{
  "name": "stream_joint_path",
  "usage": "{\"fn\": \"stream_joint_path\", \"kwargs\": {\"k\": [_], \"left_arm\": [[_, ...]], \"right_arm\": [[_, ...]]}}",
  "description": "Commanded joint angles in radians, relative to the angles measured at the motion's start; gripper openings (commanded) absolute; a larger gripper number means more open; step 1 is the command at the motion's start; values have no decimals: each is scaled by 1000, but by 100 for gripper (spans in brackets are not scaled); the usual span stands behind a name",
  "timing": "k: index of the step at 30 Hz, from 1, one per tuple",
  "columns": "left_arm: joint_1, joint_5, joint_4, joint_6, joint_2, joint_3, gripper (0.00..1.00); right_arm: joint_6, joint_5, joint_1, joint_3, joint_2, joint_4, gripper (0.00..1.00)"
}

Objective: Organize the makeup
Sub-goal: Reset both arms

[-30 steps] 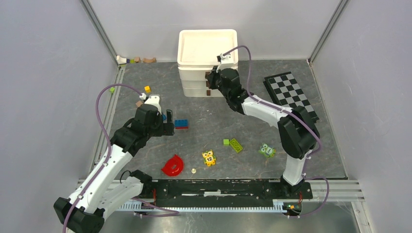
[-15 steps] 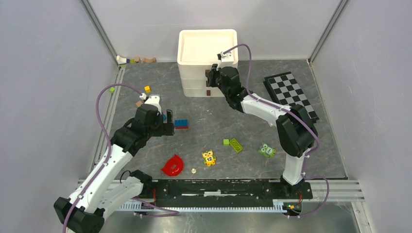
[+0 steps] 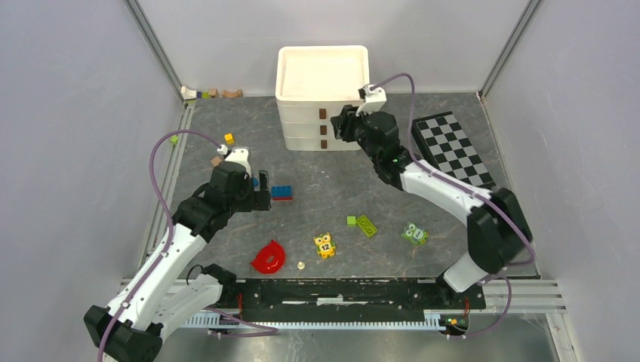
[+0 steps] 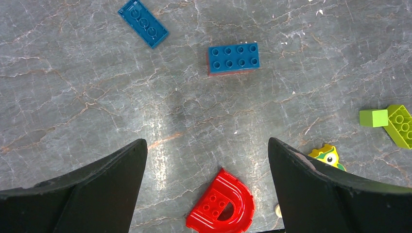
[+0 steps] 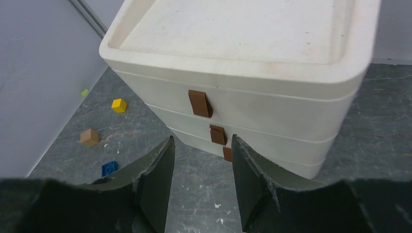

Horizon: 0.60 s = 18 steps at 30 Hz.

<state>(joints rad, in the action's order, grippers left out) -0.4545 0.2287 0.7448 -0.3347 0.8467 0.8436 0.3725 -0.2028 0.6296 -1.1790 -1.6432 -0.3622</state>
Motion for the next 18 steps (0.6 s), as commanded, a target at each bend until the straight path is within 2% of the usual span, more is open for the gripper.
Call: {"fn": "stream_joint_path", "kwargs": {"k": [1,5,8,14,18], "left_arm": [[3,3,-42,5,5,-3,100],[2,-3,-52,13,-1,-2,100],[3,-23,-51,23,-31,11,100],[4,-83,-60,33,-158,-8,100],[3,-144,-40,26,-165,-3,100]], "right_arm": [[-10,16,-4,122,193,46,55],[19,74,-5,250,325,111,60],[-21,98,-6,315,415,228,62],[-147,12,-5,453,633,502,68],[-163,-58,-6,606,820,563,72]]}}
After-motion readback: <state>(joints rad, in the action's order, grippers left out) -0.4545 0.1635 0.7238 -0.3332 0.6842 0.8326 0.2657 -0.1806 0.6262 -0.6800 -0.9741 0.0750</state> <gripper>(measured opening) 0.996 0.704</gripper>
